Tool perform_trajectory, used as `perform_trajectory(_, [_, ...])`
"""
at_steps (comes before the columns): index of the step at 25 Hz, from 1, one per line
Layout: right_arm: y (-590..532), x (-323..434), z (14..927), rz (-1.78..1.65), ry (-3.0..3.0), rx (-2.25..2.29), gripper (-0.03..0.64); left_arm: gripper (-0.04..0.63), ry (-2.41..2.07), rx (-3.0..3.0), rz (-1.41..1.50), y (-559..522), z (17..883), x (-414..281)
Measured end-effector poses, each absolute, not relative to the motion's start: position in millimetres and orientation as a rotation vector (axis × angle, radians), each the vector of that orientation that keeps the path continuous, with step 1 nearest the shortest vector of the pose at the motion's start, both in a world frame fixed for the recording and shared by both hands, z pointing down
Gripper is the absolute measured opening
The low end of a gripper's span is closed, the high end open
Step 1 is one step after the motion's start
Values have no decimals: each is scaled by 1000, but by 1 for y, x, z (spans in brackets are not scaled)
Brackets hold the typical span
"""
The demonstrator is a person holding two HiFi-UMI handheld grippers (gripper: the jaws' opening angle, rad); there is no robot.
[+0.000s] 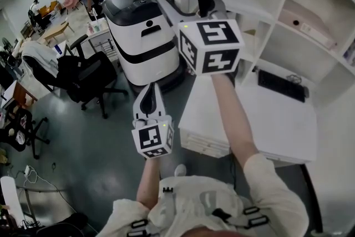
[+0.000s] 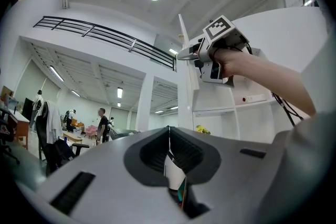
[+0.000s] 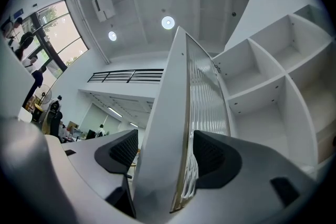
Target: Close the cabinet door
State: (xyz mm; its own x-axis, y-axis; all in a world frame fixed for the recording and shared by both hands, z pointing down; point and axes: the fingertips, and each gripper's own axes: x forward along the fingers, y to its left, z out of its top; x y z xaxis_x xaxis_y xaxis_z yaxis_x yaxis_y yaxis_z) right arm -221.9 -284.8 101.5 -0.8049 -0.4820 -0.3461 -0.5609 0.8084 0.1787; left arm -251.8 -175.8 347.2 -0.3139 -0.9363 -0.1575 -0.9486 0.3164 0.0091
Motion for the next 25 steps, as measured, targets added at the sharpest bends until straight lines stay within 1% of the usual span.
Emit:
perform_trajectory(6, [-287,-221,103,331,2700,-775,316,6,2441,-1760,160,-174,347,-255])
perform_trajectory(8, [-288,-220,103,329,2698,-788,295,6,2435,-1762,159,-175,346,-255])
perform_trajectory(25, [-287,-206,102,343,2682,-805,267,6,2407,-1791,176,-184,342,-250])
